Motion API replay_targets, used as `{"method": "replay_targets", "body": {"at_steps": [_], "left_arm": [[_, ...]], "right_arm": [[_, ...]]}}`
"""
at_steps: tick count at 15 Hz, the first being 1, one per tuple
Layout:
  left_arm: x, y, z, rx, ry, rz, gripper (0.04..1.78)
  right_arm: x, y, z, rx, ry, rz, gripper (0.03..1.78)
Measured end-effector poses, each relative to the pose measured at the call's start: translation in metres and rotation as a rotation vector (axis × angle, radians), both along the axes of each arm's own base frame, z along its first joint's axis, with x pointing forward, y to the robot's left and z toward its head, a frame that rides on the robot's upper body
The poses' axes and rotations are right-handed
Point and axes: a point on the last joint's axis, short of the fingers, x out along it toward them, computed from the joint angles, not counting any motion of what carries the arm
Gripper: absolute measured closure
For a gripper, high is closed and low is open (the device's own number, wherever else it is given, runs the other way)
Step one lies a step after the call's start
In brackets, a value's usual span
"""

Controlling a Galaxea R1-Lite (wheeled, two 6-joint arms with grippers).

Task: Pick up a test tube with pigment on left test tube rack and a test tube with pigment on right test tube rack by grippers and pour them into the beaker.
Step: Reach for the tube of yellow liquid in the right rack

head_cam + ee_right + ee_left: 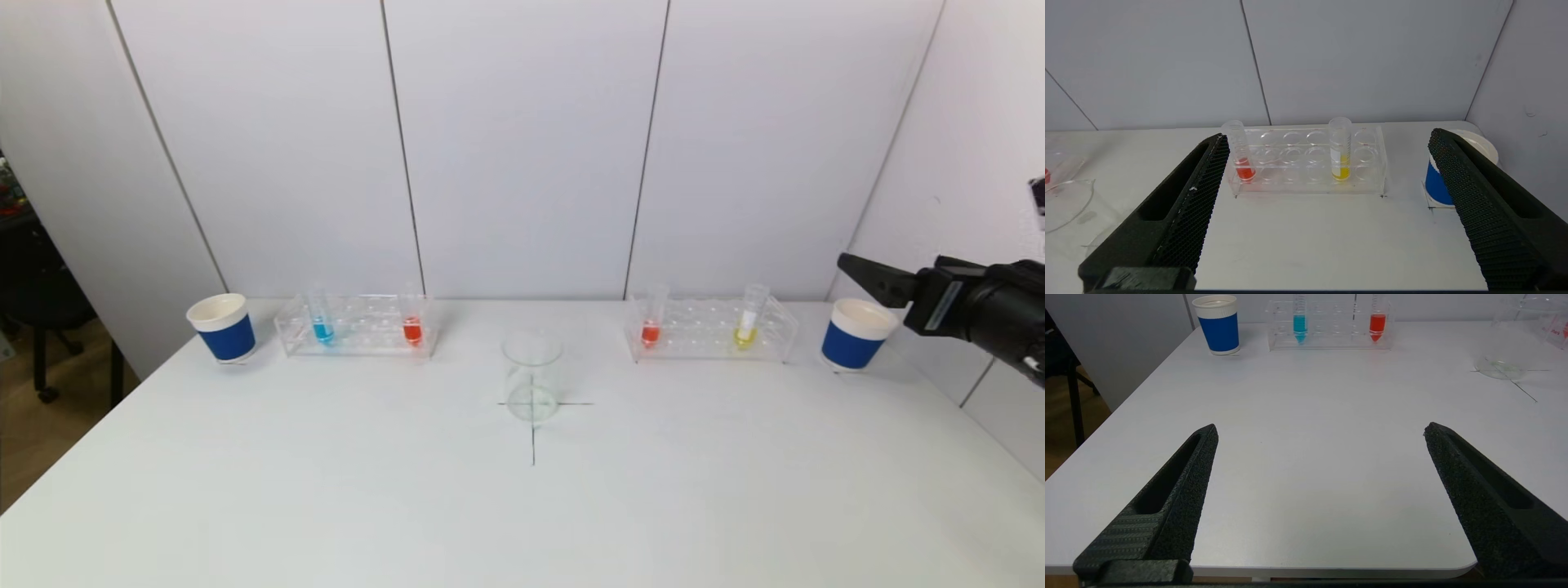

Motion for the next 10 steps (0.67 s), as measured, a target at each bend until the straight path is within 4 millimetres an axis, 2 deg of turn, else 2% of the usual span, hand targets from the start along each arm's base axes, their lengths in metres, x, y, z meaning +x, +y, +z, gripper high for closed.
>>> {"method": "replay_targets", "body": {"at_steps": [3,10], "left_arm": [[0.0,0.0,0.0,0.0,0.0,0.0,0.06],[0.0,0.0,0.0,0.0,0.0,0.0,0.06]], "right_arm": [[0.02,0.001,-0.018,0.002,0.034,-0.006,0.04],[0.062,0.004,-0.061,-0.006,-0.008,-0.041,0.04]]}}
